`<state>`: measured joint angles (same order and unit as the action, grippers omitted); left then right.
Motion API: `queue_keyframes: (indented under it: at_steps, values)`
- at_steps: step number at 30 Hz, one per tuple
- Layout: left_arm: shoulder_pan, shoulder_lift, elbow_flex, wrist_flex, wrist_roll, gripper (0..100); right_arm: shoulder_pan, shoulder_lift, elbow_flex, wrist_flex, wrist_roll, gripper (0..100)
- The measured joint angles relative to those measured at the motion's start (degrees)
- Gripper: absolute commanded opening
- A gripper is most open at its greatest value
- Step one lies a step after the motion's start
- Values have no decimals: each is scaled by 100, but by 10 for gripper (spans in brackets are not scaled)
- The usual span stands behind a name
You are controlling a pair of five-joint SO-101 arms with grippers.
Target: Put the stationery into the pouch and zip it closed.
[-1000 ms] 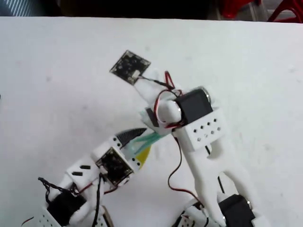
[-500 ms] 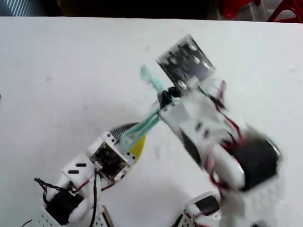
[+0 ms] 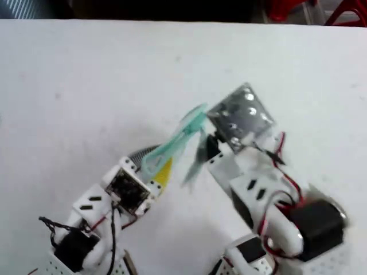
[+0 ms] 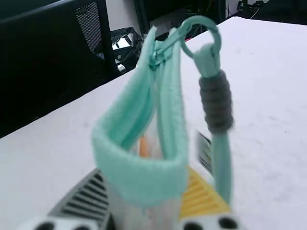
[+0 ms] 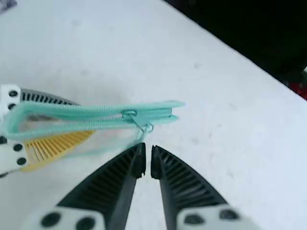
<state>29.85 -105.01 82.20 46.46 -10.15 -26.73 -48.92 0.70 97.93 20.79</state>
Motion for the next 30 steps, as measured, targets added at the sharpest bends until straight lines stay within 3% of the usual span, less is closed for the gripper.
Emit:
queue_keyframes:
  at_steps: [4, 7, 12, 20, 24, 30]
  values:
    - [0, 0, 0, 0, 0, 43, -9, -123, 325, 0, 598, 26]
    - [0, 0, 9, 0, 0, 43, -9, -316, 360, -18, 853, 85]
    - [-114, 9, 35, -114, 0, 46, -18, -352, 598, -158, 299, 239]
    - [-360, 18, 62, -220, 0, 46, -949, -396, 2136, -1371, -79, 241]
    - [-360, 18, 62, -220, 0, 46, -1002, -545, 3112, -2505, -79, 241]
    - [-360, 18, 62, -220, 0, 46, -1046, -1495, 4026, -3393, -79, 241]
